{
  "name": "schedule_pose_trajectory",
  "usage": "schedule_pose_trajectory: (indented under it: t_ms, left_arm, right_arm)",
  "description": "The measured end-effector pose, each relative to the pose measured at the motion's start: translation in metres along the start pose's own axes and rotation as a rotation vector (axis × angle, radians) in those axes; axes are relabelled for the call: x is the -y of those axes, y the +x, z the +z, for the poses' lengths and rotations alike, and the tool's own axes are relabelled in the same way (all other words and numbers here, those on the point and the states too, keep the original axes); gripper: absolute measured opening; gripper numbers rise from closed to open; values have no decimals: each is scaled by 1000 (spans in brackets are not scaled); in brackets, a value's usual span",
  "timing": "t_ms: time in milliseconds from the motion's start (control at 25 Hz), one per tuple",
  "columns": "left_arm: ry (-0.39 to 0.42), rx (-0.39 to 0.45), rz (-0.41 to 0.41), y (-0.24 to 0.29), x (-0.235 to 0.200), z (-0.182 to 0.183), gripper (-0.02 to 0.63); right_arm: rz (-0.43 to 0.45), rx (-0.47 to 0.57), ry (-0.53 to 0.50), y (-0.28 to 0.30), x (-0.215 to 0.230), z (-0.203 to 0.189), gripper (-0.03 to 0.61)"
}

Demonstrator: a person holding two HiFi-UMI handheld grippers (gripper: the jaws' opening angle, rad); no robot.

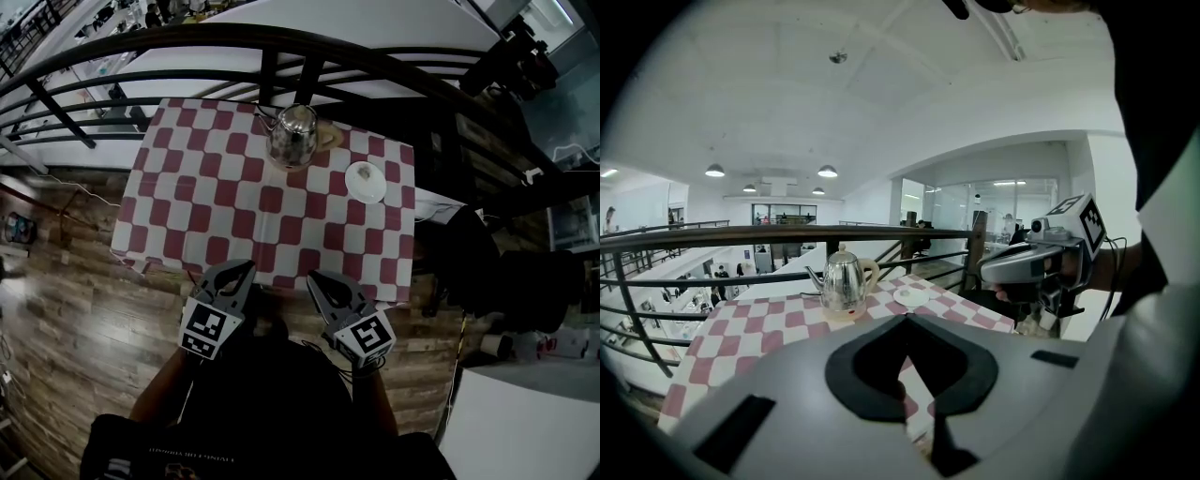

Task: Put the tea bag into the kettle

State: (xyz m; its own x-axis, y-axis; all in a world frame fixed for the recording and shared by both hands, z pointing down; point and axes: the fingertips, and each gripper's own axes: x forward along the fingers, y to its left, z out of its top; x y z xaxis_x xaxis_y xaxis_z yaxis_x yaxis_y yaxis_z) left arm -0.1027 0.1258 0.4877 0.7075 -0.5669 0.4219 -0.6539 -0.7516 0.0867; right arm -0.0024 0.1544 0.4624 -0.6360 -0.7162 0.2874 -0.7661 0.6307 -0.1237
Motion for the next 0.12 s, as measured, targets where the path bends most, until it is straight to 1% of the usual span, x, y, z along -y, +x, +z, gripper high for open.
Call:
schedule_pose_trajectory:
  t_ms: [120]
  left_arm:
    - [1, 2, 3, -3, 4, -1, 5]
  right_arm:
    - [4, 6, -2, -2, -4, 0, 15]
